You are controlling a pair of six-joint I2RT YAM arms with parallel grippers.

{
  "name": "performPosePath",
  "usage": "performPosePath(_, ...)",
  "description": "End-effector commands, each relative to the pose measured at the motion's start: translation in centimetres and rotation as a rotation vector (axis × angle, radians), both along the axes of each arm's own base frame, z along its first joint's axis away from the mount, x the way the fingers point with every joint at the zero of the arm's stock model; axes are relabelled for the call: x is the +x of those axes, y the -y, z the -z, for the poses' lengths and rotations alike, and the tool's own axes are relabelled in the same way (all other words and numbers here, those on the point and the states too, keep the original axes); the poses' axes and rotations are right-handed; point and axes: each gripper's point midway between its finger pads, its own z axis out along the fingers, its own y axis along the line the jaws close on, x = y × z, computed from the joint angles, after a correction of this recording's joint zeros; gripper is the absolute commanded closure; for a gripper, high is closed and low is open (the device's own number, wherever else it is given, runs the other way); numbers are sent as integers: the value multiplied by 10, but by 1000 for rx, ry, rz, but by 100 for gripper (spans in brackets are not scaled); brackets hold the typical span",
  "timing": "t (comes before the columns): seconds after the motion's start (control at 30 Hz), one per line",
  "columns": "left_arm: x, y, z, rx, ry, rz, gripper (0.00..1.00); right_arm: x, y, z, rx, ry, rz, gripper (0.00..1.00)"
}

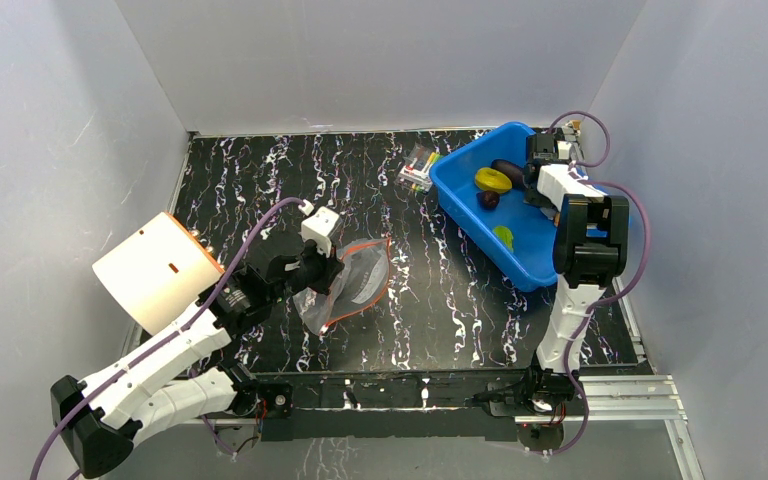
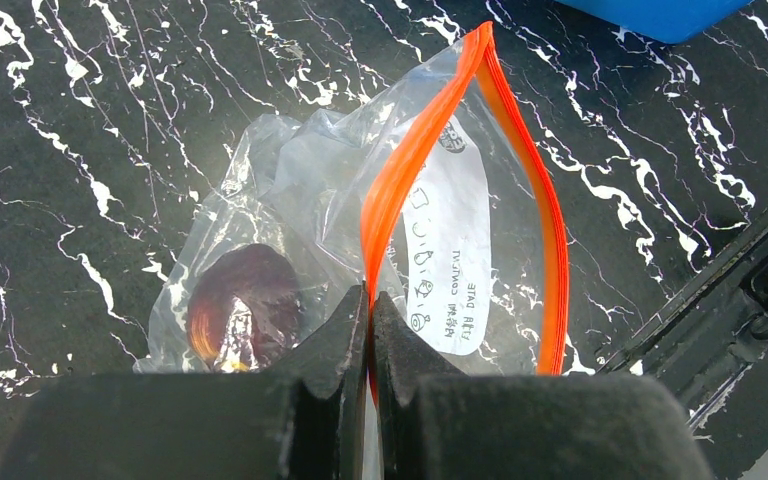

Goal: Place the food in the zip-top bag and seal the zipper
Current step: Pick up the fake vegetable from the bin.

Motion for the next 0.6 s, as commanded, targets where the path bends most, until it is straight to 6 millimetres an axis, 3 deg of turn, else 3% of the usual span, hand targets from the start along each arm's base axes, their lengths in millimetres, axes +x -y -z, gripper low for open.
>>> performPosePath(0.0,2,-3,-4,9,18,-7,100,13,7,-26,-20,80,24,58)
performPosePath(0.33,0,-2,-10,-11,30,0,100,-5,-7,-46,14,105,46,67)
performPosePath(0.57,0,-2,-13,-31,36,-3,100,-18,-27,-80,102,188,36,69)
